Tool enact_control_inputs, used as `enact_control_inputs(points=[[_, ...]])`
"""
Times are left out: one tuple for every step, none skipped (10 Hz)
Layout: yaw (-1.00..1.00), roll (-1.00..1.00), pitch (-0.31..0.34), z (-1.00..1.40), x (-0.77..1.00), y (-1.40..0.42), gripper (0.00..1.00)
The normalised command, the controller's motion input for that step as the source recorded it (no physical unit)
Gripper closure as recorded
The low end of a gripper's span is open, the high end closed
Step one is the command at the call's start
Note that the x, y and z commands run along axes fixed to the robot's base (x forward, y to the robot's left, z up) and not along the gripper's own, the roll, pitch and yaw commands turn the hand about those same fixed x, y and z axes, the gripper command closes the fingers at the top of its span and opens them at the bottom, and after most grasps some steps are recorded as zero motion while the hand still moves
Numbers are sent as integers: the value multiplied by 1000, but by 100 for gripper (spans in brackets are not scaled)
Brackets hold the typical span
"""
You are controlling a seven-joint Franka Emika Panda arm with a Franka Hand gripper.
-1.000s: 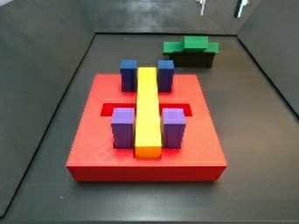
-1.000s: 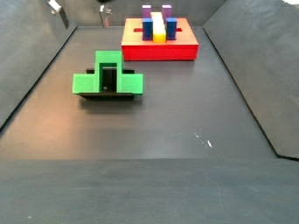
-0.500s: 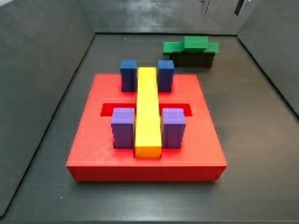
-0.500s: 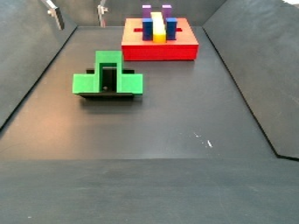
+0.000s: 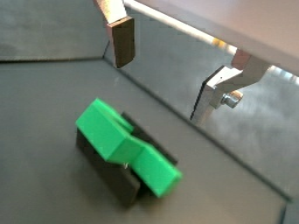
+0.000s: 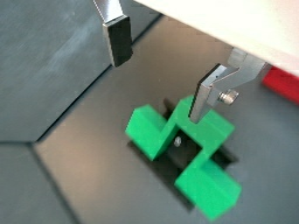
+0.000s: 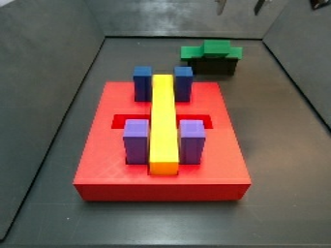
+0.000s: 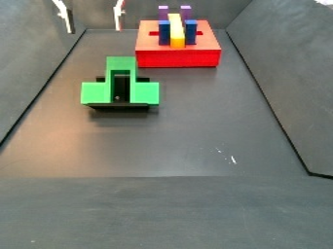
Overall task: Pick up the green object. Move up. Place the green object on the fixture. Regrasp the green object. Move to above the board. Insert the green object.
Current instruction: Regrasp the green object.
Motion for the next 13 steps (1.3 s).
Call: enact_control_inputs(points=[[114,1000,109,0,-314,-74,0],[123,1000,80,0,-300,-126,0],[60,1000,46,-283,-109,-326,0],[23,457,17,-620,0,-283,0],[0,251,0,-471,0,-209,0],[37,131,0,-257,0,0,0],[0,109,0,-180,0,0,0],[0,183,0,-317,0,0,0],[0,231,0,-380,0,-17,0],[0,269,0,-371,-6,-17,0],[0,249,0,-326,-20,0,0],[0,203,0,-277,-34,0,0],[0,149,0,-229,-91,0,0]])
